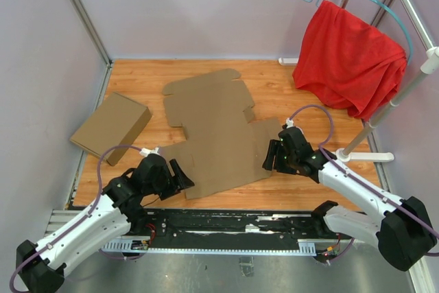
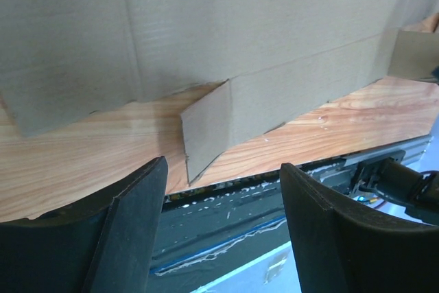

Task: Fold the paper box

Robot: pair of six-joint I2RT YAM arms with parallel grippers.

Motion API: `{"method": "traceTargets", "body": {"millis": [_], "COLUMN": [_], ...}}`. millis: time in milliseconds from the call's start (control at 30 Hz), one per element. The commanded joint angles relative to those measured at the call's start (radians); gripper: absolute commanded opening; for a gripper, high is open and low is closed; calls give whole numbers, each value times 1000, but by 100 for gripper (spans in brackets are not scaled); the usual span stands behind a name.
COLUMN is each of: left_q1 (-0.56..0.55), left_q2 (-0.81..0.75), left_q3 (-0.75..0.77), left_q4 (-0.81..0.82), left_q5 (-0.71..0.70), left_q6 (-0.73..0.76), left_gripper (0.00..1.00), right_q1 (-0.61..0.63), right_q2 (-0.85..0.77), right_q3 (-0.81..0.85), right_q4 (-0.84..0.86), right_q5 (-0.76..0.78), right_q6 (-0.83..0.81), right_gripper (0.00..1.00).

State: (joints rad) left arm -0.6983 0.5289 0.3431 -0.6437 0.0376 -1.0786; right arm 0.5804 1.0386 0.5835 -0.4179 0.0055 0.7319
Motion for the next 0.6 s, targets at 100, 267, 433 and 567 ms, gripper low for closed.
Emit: {"method": "traceTargets", "body": {"millis": [100,267,433,567], "left_q1": [-9,-9,-17,-23], "left_q2": [31,88,182,194], "left_q3": [-35,-81,-48,13], "left_q4": [12,170,232,239], "left_q5": [13,69,73,54], "left_q6": [14,-1,11,20], "left_gripper": [72,72,72,72], "right_q1": [-5,-5,-5,-5], "right_q2": [-23,-19,-14,-8], "right_q3": [-4,-6,-9,-15], "right_q4": [-16,-10,0,9], "right_q5": [24,17,4,1], "right_q6": [-9,-8,-9,-9], "right_gripper": [61,61,61,61]}}
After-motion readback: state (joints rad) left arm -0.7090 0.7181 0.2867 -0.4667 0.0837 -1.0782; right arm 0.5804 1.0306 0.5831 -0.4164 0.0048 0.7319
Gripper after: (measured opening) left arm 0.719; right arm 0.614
